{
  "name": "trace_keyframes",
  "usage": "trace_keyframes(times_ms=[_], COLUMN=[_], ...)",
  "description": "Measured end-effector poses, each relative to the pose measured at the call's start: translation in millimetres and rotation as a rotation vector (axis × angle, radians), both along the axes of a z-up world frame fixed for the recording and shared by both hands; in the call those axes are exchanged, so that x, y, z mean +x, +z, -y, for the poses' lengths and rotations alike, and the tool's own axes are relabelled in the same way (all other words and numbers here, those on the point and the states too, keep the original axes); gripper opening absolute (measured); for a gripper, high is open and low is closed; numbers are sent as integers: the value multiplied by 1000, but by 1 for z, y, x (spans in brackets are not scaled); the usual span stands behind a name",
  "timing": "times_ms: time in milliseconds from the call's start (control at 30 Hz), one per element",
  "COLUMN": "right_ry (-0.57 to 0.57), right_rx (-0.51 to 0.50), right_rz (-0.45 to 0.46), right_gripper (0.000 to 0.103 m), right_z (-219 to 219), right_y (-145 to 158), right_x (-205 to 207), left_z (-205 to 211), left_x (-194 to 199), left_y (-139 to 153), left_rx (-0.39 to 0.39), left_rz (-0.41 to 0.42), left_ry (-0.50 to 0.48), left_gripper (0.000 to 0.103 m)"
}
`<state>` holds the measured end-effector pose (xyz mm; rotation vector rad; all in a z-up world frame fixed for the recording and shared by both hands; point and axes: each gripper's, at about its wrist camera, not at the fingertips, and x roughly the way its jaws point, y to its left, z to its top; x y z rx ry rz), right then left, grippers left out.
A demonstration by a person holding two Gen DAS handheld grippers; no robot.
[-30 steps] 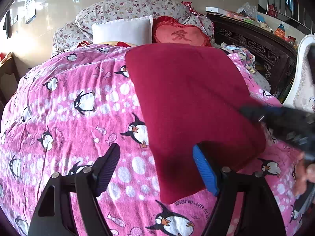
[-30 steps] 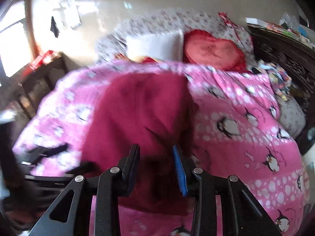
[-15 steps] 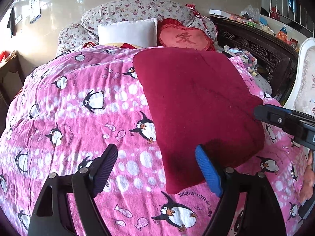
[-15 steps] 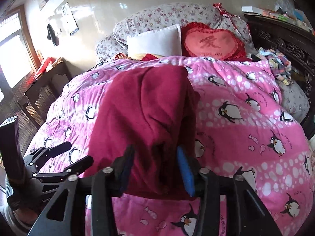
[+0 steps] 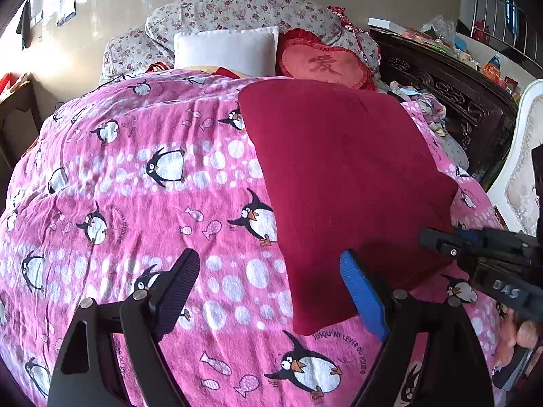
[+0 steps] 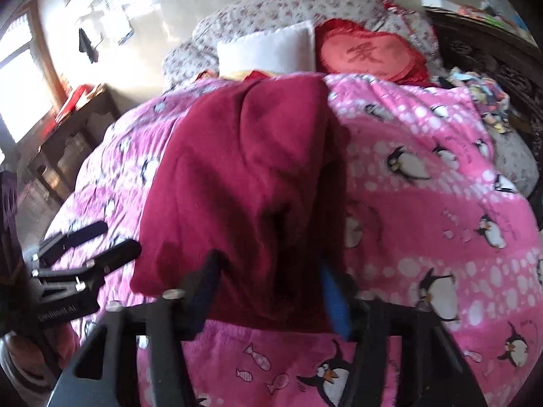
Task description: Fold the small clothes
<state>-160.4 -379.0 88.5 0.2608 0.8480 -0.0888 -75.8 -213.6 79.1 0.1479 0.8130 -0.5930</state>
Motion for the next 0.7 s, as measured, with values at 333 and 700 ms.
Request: trace_keyframes(times_ms=[333, 700], right_ry=[9, -34], right_rx=[-52, 65], right_rz=[-10, 103], right_gripper=[11, 70], right_z=[-10, 0], right_y=[-8, 21], right_x=[-12, -32], left_z=[0, -4], left_x=[-3, 1], left_y=[-2, 3], left_rx=[5, -14], left_rz=[5, 1], left_ry=[0, 5], left_gripper=[84, 84])
